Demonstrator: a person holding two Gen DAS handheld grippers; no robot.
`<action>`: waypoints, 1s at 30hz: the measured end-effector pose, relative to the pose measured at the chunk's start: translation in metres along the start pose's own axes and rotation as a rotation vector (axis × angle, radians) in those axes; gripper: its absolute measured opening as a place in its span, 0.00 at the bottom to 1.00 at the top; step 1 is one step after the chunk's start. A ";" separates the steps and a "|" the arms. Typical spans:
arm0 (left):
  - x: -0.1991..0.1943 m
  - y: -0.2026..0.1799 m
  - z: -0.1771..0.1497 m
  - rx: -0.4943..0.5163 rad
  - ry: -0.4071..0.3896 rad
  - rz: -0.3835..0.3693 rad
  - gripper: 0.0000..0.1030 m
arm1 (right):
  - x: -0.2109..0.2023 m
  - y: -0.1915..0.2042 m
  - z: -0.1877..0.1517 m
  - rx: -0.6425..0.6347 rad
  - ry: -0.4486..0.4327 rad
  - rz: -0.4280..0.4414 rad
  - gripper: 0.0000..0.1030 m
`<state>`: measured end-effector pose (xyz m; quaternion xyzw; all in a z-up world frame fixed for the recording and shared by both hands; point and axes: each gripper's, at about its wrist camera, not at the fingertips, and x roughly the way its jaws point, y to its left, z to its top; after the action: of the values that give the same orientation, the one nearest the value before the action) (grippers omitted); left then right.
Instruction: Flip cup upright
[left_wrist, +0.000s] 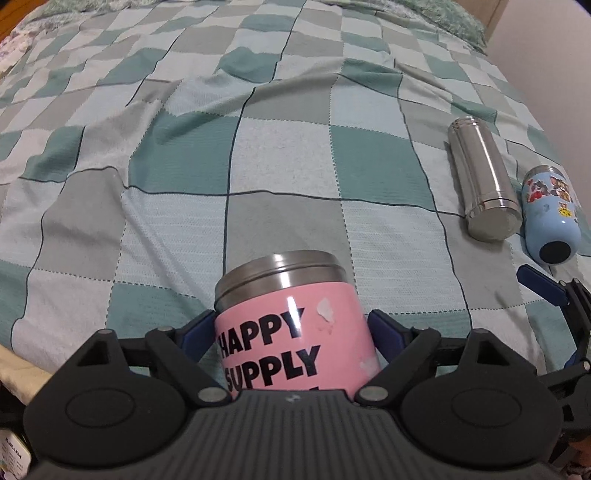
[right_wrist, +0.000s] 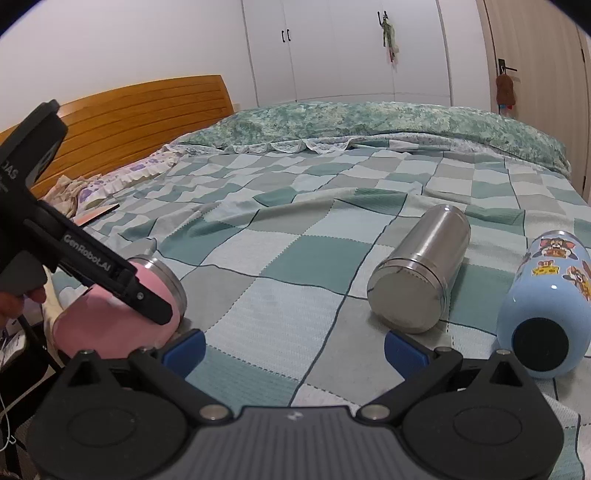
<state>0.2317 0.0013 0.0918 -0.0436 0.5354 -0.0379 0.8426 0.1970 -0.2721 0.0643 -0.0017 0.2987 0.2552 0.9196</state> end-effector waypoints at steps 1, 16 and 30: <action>-0.001 0.000 -0.001 0.000 -0.008 -0.001 0.86 | -0.001 0.000 0.000 0.003 -0.001 -0.001 1.00; -0.042 0.001 -0.020 0.049 -0.245 -0.041 0.85 | -0.009 -0.002 -0.001 0.039 -0.026 -0.026 1.00; -0.038 0.007 -0.034 0.072 -0.707 0.202 0.85 | -0.020 -0.007 -0.006 0.094 -0.051 -0.086 1.00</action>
<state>0.1849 0.0112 0.1103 0.0289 0.2113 0.0443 0.9760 0.1834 -0.2880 0.0692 0.0351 0.2863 0.2013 0.9361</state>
